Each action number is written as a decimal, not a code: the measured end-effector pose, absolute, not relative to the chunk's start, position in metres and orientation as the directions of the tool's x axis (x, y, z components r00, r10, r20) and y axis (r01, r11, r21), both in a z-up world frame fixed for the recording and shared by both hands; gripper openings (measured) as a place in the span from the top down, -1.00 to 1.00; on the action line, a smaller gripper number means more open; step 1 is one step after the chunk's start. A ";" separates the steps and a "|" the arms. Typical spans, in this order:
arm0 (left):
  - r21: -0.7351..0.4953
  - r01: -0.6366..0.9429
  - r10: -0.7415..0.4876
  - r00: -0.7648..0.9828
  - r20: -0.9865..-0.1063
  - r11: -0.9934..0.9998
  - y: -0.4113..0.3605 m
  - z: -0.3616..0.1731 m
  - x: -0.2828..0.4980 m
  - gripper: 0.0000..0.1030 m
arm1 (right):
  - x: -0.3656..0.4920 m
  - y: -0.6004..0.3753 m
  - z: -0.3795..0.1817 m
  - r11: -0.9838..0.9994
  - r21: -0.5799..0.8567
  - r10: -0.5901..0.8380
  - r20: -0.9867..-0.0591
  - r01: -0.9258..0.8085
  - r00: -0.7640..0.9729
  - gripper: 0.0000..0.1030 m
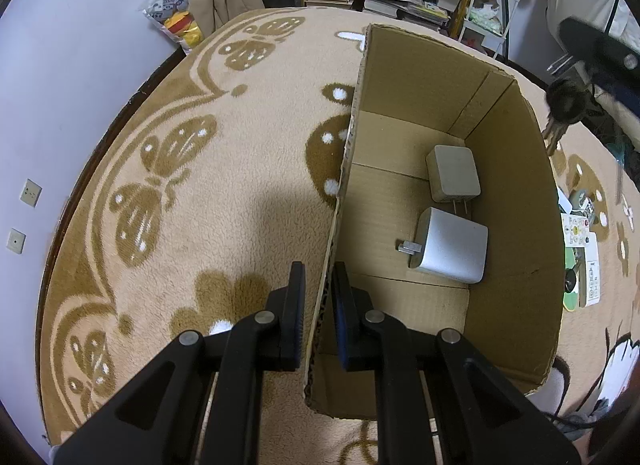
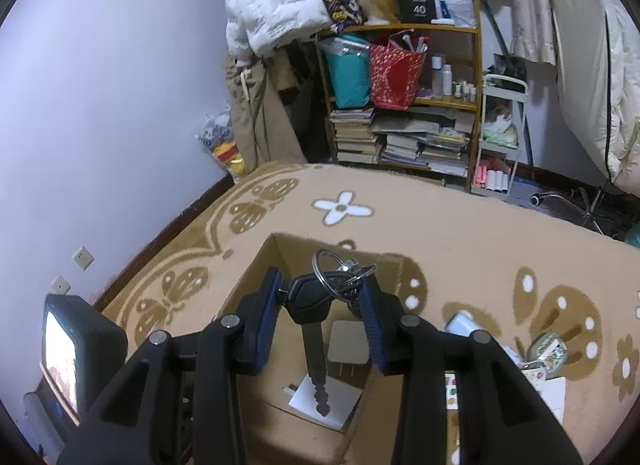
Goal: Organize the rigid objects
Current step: 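Carry the key bunch into the box and release it with the right tool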
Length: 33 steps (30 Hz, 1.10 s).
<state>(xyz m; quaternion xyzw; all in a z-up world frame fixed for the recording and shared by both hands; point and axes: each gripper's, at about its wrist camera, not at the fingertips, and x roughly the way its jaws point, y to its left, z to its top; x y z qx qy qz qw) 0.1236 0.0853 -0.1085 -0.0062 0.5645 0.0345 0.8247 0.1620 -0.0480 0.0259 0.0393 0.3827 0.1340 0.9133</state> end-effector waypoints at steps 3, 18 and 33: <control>0.030 -0.064 0.051 0.360 -0.931 0.998 0.085 -0.109 0.124 0.75 | 0.162 -0.044 0.013 0.961 0.172 0.272 -0.710 -0.215 0.650 0.19; 0.030 -0.063 0.050 0.360 -0.931 0.998 0.086 -0.109 0.124 0.75 | 0.172 -0.041 -0.027 0.971 0.148 0.232 -0.785 -0.189 0.574 0.19; 0.032 -0.062 0.052 0.362 -0.931 0.998 0.085 -0.109 0.123 0.75 | 0.152 -0.095 -0.006 0.989 0.107 0.146 -0.751 -0.100 0.644 -0.75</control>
